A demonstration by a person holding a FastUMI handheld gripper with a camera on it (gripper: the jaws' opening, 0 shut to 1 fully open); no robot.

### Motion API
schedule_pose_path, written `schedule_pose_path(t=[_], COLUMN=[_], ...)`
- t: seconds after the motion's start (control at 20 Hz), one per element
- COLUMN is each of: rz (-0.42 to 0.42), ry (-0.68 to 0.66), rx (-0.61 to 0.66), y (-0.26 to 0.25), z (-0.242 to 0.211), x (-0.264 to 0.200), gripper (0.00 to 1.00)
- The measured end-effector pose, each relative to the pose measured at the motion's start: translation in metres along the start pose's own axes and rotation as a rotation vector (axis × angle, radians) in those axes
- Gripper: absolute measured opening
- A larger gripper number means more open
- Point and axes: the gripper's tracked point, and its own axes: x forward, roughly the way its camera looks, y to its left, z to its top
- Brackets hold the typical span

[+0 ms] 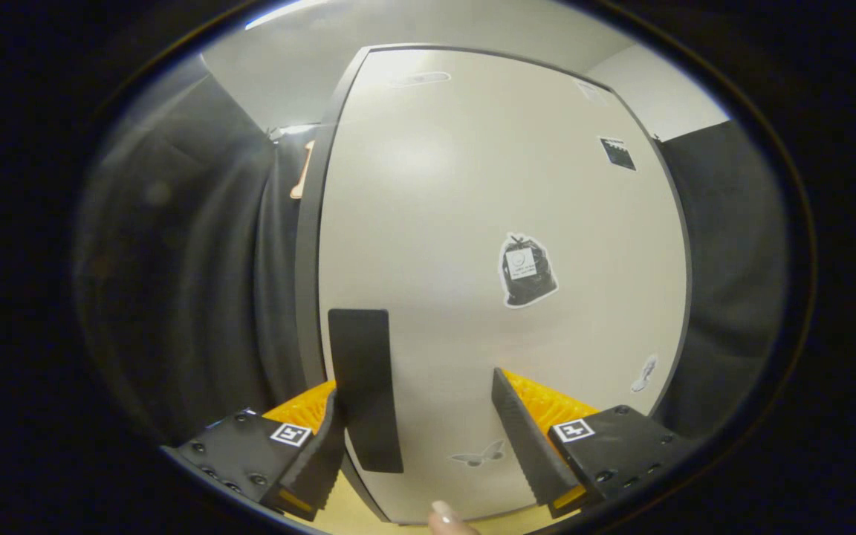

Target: Open the shoe cabinet door, grab the shoes and put them into the shoe cabinet, then close the shoe cabinet door.

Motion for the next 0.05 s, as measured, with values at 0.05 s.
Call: schedule_pose_path(t=[0.05], rz=[0.007], ry=[-0.003], rx=[0.002], y=[0.0006], z=[-0.0007], x=[0.0001], gripper=[1.0])
